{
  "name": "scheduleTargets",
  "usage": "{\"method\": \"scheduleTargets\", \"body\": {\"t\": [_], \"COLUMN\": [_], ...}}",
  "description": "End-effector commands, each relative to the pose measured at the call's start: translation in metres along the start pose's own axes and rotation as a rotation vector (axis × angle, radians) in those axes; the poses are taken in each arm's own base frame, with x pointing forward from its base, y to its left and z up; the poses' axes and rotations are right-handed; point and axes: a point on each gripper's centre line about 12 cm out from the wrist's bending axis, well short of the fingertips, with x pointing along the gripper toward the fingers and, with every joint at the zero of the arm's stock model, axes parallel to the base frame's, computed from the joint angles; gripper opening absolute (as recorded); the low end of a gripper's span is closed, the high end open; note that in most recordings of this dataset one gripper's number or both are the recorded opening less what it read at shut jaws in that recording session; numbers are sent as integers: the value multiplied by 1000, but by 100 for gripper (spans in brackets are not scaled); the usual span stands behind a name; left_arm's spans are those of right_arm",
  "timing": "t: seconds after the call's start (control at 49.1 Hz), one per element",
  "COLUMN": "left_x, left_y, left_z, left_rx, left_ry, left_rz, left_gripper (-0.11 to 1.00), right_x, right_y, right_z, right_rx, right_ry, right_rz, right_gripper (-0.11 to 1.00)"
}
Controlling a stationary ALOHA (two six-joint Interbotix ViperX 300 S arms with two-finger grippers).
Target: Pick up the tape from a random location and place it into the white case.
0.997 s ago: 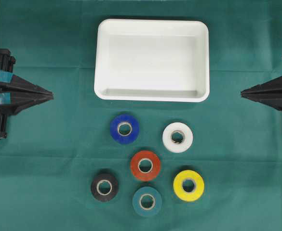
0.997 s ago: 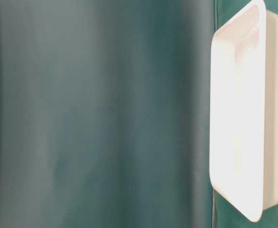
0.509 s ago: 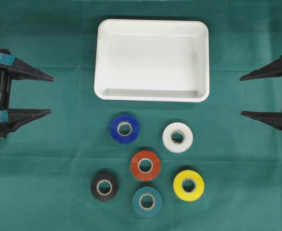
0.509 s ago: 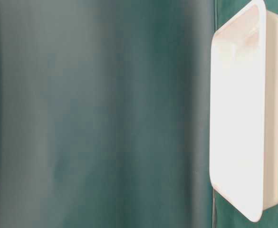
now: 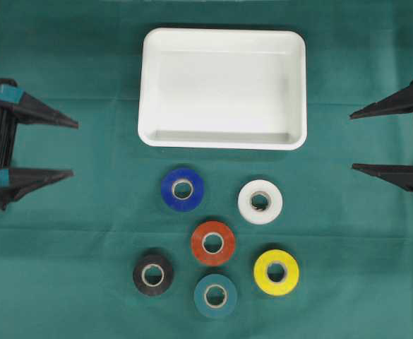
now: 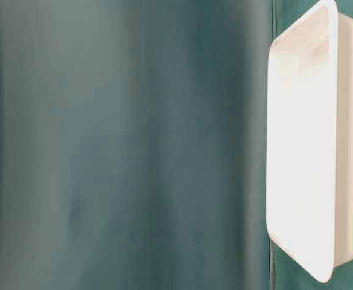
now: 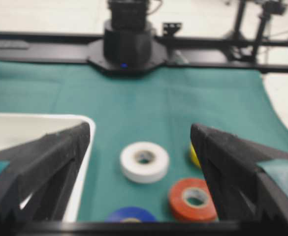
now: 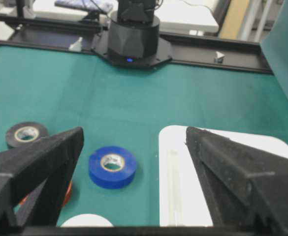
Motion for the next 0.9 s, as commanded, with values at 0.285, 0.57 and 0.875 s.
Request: {"method": "scheduleTargets", "body": {"t": [0.285,0.57,0.875], "left_x": [3,7,48], "left_y": [-7,-8,-15], "left_z": [8,8,14], "left_rx": [1,-5,2], "left_ry": [-10,-12,25], "left_rz": [-32,-40,-57], "left_gripper": [99,99,99], "right_x": [3,3,4], "right_y": [0,0,0], "right_z": [9,10,8], "right_rx": [-3,-3,-3], "right_ry": [-20,-22,-15], "right_rz": [-2,-2,-2], "right_gripper": [92,91,91]}}
